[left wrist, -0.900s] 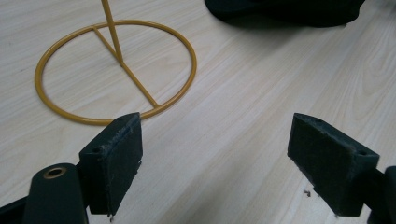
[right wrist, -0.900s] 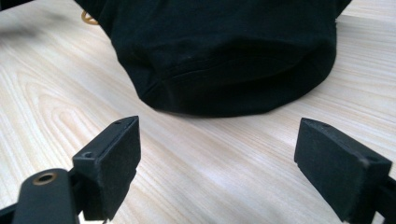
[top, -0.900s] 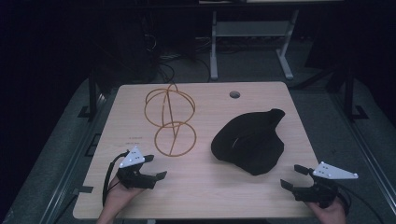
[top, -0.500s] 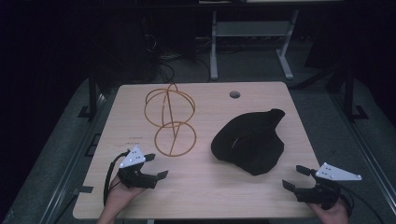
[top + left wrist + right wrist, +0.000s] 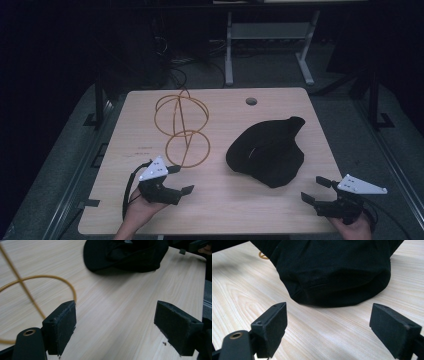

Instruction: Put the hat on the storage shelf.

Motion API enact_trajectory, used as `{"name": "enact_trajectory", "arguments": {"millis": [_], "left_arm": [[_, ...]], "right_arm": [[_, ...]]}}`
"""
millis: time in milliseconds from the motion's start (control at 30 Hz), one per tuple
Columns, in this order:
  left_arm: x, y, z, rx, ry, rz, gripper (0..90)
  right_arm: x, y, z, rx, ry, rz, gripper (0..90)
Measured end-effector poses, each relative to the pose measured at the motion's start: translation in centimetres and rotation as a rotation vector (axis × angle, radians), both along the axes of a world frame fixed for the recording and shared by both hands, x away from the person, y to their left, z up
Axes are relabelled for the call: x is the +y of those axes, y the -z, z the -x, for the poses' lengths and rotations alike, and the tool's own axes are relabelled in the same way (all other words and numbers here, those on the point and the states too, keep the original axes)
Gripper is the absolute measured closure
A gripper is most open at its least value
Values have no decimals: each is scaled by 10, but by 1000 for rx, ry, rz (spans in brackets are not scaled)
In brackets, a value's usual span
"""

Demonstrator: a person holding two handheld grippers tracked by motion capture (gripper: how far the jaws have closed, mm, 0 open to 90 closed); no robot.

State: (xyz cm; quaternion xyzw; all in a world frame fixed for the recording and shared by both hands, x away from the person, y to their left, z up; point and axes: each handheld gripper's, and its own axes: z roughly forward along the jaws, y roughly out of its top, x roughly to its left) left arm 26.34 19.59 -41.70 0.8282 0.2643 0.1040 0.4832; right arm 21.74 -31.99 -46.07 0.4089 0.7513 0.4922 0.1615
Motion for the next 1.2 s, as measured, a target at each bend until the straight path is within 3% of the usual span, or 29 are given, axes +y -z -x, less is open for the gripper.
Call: {"name": "enact_trajectory", "arguments": {"millis": [400, 833, 967, 1200], "left_arm": [[-38, -10, -4, -16, 86, -9, 195], [-94, -18, -27, -1, 186, -38, 224], [-104, -20, -33, -2, 195, -44, 238], [-128, -20, -46, 0, 257, -90, 361]], "right_arm": [[-2, -2, 2, -14, 7, -10, 140], [-1, -1, 2, -10, -4, -10, 140], [-1, -1, 2, -6, -8, -9, 140], [0, -1, 1, -10, -11, -7, 140]]}}
